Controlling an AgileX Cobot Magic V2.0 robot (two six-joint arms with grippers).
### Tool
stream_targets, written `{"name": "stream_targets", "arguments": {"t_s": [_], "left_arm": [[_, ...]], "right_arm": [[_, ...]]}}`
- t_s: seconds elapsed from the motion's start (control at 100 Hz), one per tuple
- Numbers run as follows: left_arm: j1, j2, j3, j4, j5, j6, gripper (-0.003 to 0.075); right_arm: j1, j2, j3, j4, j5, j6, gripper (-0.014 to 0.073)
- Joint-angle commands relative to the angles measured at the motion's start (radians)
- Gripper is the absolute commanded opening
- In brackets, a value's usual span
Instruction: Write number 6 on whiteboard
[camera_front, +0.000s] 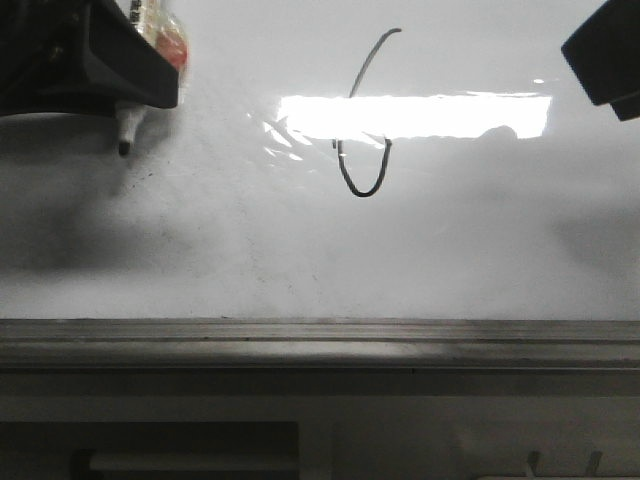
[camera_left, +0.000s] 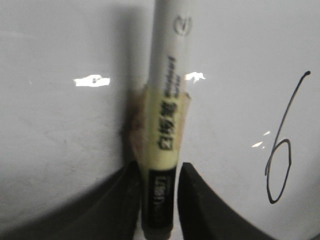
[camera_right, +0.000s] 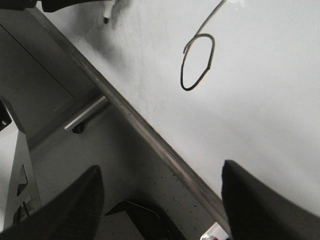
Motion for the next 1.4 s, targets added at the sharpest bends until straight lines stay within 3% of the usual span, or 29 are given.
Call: {"name": "stream_targets", "arguments": {"t_s": [0.0,0.1,0.14,0.38,0.49,0.62,0.74,0.8,1.19,1.39], "left_arm": [[-0.001,-0.006,-0.029,0.025,-0.018,0.002,0.0363],[-0.001,-0.01,-0.029,0.033,-0.018,0.002,0.0518],[-0.001,-0.02,-0.029,0.044,-0.018,0.002,0.0539],[-0.001,-0.17,-0.015,0.186,0.011,0.006,0.0533],[-0.001,-0.283,0.011,0.256,0.059,0.006,0.0529],[-0.001,-0.408,0.057,0.282,0.105,0.006,0.0407],[-0.001,-0.525,0.115,0.326,0.117,0.006,0.0137],[-0.001,-0.572,0.147,0.337,0.117,0.006,-0.0025],[-0.001,-0.896,0.385,0.359,0.076,0.006,-0.002],[-0.001,-0.992,0.413,0.352,0.028,0.006,-0.002]], "right_arm": [[-0.007,-0.01,-0.025,0.045,-0.024,0.001,0.0449],[-0.007,-0.01,-0.025,0.045,-0.024,0.001,0.0449],[-0.007,-0.01,-0.025,0.045,-0.024,0.001,0.0449],[-0.007,-0.069,-0.025,0.045,-0.036,0.003,0.0444],[-0.007,-0.143,-0.025,0.045,-0.084,0.025,0.0373],[-0.007,-0.234,-0.025,0.045,-0.165,0.05,0.0194],[-0.007,-0.327,0.004,0.045,-0.253,0.05,-0.0059],[-0.007,-0.381,0.038,0.045,-0.3,0.05,-0.0063],[-0.007,-0.808,0.358,0.045,-0.466,0.046,-0.0065],[-0.007,-0.903,0.464,0.045,-0.494,0.046,-0.0065]]}}
